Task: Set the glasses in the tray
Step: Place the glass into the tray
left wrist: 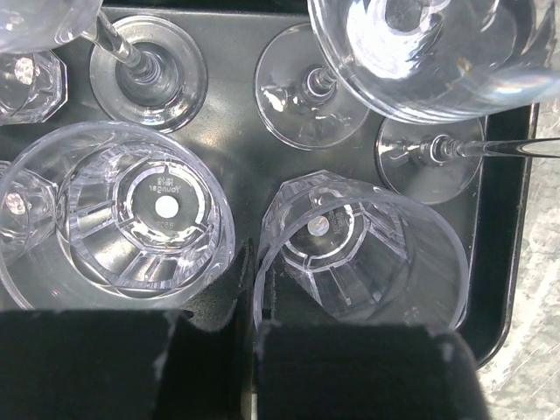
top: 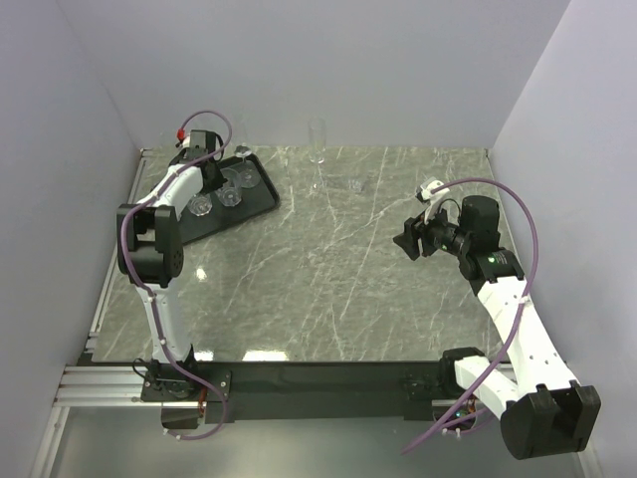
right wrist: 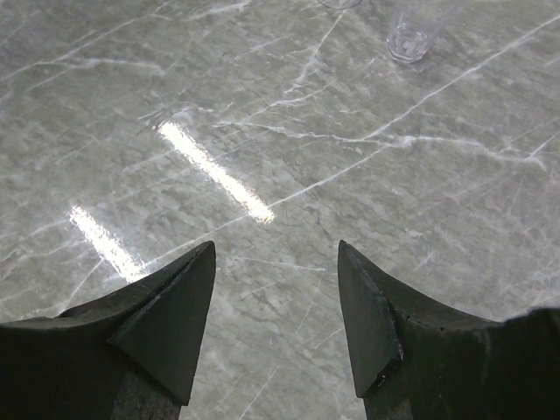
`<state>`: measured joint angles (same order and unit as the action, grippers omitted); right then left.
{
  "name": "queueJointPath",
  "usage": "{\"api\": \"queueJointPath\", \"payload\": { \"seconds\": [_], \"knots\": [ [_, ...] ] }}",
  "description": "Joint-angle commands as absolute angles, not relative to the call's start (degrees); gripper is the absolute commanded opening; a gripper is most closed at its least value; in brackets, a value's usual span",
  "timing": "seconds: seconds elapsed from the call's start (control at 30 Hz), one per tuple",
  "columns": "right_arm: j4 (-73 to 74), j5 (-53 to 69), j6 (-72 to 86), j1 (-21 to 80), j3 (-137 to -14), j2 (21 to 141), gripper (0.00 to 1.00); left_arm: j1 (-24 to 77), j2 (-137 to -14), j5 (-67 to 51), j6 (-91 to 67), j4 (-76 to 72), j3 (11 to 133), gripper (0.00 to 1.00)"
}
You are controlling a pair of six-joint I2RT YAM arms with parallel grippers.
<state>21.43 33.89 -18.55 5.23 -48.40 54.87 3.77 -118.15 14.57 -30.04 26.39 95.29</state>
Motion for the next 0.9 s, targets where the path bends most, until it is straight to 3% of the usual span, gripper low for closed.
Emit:
{"api": "queueJointPath", "payload": {
  "seconds": [0.0, 0.87],
  "knots": [
    [19.34, 34.01, -19.16, 4.83, -48.08, 54.14, 0.65, 3.52, -117.07, 14.24, -29.00, 24.96, 96.42, 0.03],
    [19.25, 34.37, -18.98, 4.66, -47.99, 53.61, 0.65, 2.46, -115.67, 15.47, -29.27, 25.84, 94.83, 0.19]
  ]
}}
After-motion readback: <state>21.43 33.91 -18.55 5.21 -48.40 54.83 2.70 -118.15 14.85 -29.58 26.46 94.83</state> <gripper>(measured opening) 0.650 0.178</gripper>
